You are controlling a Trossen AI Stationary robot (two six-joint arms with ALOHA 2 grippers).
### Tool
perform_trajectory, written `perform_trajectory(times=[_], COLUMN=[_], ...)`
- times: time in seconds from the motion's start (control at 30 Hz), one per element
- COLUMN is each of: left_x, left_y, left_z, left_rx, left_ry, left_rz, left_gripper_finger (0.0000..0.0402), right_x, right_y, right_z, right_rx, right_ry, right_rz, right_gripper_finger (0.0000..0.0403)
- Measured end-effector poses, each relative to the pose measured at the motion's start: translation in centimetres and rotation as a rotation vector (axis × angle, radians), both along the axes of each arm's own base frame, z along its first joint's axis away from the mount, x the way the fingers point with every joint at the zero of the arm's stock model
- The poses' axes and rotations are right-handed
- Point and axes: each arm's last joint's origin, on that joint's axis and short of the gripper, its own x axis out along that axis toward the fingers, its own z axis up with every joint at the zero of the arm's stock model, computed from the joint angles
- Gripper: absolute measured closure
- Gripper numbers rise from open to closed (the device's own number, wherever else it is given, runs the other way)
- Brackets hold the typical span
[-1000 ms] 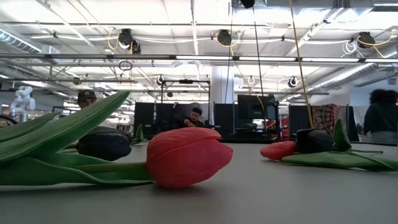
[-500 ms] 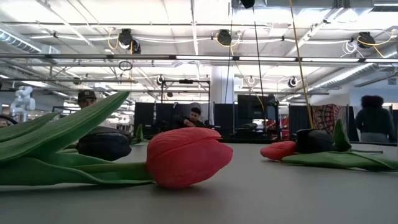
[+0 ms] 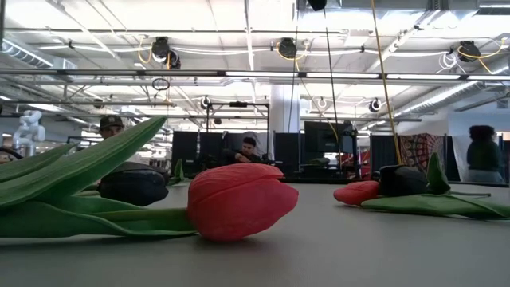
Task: Sort flowers into vase by color
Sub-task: Put the top right red tulip into the left transparent vase
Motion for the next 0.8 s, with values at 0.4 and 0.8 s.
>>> perform_trajectory(times=[0.4,0.8], left_x=[0.33,-0.3], left_y=[0.08,-0.04], left_z=[-0.54,-0.46], left_rx=[-0.002,-0.003], left_ry=[0.019,-0.004], left_rz=[0.013,0.011], left_gripper_finger=[0.0394,0.0394], right_x=[0.0,0.01], right_y=[0.01,0.01], right_z=[0.0,-0.02], right_rx=[0.0,0.0], right_ry=[0.0,0.001], right_rz=[0.0,0.0], right_gripper_finger=[0.0243,0.0243])
